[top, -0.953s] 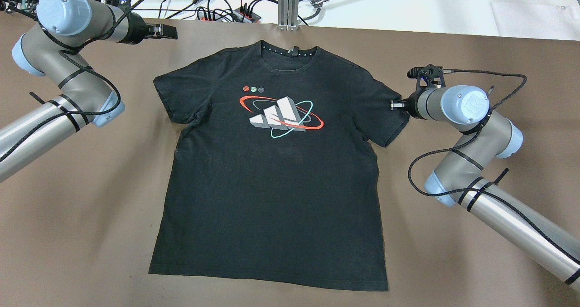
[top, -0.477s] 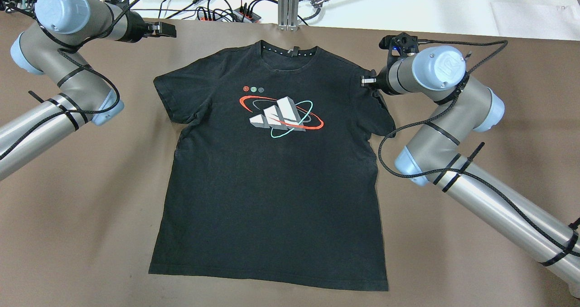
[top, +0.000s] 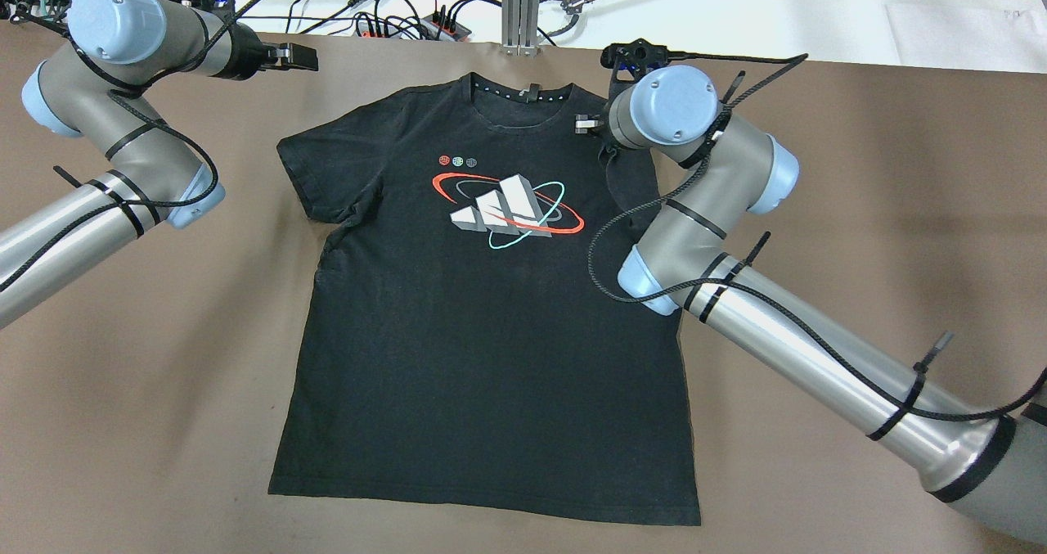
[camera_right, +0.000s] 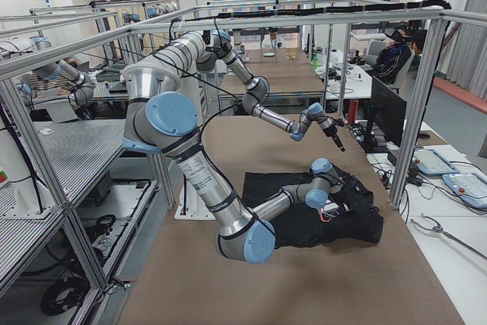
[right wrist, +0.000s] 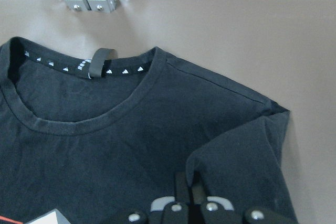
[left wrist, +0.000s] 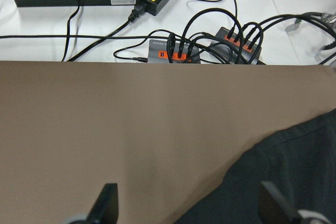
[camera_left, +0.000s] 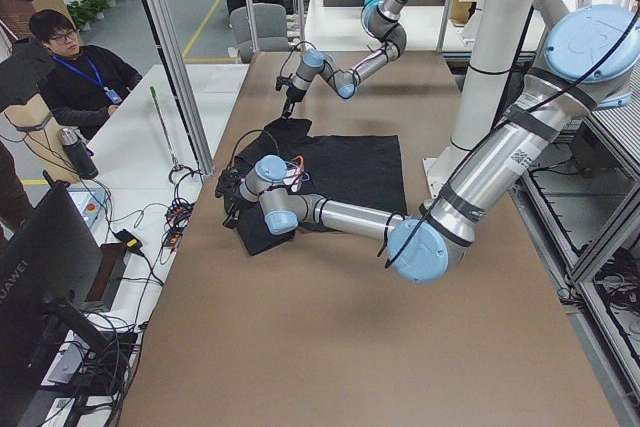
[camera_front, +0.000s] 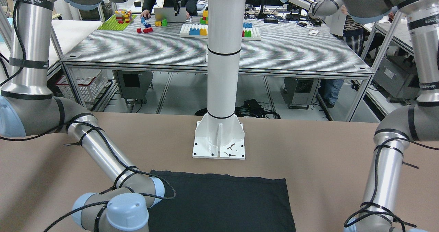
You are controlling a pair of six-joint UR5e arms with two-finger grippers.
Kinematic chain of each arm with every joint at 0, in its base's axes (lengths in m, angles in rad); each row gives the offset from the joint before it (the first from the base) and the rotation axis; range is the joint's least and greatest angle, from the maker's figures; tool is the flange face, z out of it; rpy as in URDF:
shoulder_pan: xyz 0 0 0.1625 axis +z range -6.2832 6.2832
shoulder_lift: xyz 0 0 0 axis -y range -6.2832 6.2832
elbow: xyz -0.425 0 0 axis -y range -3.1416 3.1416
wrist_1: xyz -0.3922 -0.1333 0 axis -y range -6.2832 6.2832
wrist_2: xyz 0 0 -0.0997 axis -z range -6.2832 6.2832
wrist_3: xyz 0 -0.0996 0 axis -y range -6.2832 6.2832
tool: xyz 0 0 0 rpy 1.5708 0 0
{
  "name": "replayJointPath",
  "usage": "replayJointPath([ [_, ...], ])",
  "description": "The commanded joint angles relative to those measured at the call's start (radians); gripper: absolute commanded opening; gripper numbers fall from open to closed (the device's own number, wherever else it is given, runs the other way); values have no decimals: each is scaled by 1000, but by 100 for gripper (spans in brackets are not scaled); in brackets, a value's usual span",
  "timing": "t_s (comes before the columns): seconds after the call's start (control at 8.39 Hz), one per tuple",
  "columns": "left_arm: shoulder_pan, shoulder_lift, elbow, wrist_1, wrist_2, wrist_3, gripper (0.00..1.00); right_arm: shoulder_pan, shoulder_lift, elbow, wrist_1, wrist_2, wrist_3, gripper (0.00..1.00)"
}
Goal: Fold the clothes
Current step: 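Fold the sleeve nearest the right gripper inward onto the shirt body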
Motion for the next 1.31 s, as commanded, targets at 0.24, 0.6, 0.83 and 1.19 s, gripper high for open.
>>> replayJointPath([
  [0.24,2,-10,9,-1,13,-1,94,-60,97,-173,89,-128,3,94],
  [0.6,2,-17,3,-4,11,-3,94,-57,95,-111,88,-111,88,94],
  [0.83,-1,13,-1,-18,3,99,94,-35,92,-91,83,-66,90,94],
  [1.19,14,84,-33,-10,8,168,94,-32,23,2,83,-63,93,94],
])
